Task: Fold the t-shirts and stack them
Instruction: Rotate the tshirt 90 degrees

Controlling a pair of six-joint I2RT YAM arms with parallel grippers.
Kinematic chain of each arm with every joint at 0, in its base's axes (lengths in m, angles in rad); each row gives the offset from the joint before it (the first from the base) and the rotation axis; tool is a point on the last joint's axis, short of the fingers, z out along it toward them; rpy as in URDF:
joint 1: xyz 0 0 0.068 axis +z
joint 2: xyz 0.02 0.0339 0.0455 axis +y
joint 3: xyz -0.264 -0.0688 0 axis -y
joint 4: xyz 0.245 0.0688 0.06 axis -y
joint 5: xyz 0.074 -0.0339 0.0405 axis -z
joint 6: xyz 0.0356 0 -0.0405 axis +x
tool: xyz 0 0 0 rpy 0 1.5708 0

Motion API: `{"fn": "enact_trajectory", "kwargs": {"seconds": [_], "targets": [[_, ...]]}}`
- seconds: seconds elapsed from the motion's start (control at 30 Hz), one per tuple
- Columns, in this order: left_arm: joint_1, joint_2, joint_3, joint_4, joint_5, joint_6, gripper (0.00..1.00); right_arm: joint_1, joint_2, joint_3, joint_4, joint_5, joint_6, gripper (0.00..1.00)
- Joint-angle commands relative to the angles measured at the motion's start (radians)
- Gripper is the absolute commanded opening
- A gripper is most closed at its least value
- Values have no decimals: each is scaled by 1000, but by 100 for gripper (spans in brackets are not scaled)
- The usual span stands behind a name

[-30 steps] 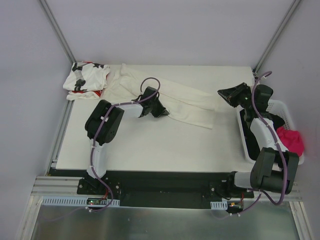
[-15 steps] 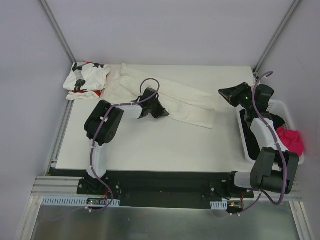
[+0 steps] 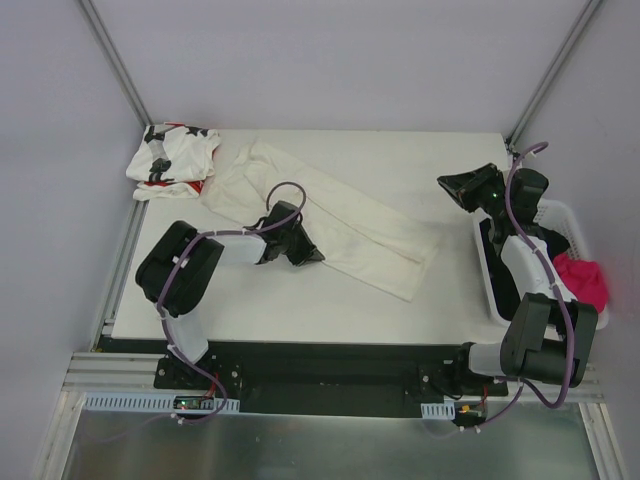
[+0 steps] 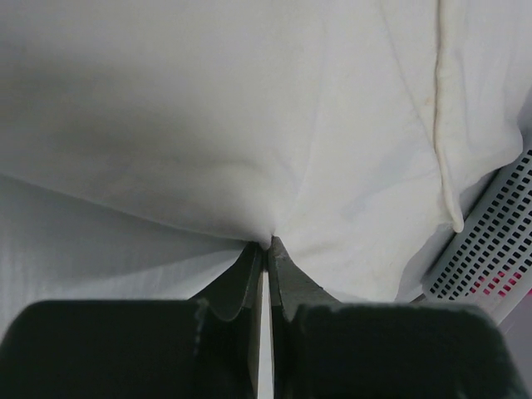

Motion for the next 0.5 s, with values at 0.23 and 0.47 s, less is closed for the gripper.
{"fn": "enact_trajectory", "kwargs": {"seconds": [0.23, 0.47], "targets": [[-6, -260, -294, -89, -41, 6, 0, -10, 14, 10, 58, -43, 13, 20], [-8, -439, -375, -155, -76, -20, 0, 19, 194, 103, 52, -57, -18, 24]]}}
